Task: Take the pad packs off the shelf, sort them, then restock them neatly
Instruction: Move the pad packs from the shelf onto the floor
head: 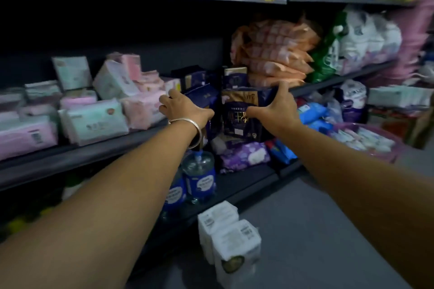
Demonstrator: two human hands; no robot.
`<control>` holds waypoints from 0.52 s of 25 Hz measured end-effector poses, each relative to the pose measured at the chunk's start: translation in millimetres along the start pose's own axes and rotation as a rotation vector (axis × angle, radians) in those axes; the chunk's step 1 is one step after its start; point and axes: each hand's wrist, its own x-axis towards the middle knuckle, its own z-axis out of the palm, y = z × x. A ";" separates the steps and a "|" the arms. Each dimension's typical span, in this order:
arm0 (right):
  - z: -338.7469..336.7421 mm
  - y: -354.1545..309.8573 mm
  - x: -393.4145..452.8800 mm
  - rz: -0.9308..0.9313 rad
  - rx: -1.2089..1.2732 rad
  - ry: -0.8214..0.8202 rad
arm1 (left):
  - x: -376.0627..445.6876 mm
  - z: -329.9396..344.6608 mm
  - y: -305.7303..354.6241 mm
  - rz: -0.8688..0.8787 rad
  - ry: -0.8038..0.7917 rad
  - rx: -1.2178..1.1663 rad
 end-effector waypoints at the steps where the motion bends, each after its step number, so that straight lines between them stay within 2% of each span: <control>1: -7.4 22.3 3.9 0.038 -0.031 0.003 | -4.1 26.1 2.3 -0.016 -0.048 0.000; 9: -3.1 198.2 8.6 0.352 -0.200 0.015 | -26.9 222.4 -33.2 -0.177 -0.382 0.021; 13: 16.5 275.1 2.6 0.531 -0.399 0.053 | -37.0 298.6 -65.1 -0.197 -0.499 0.070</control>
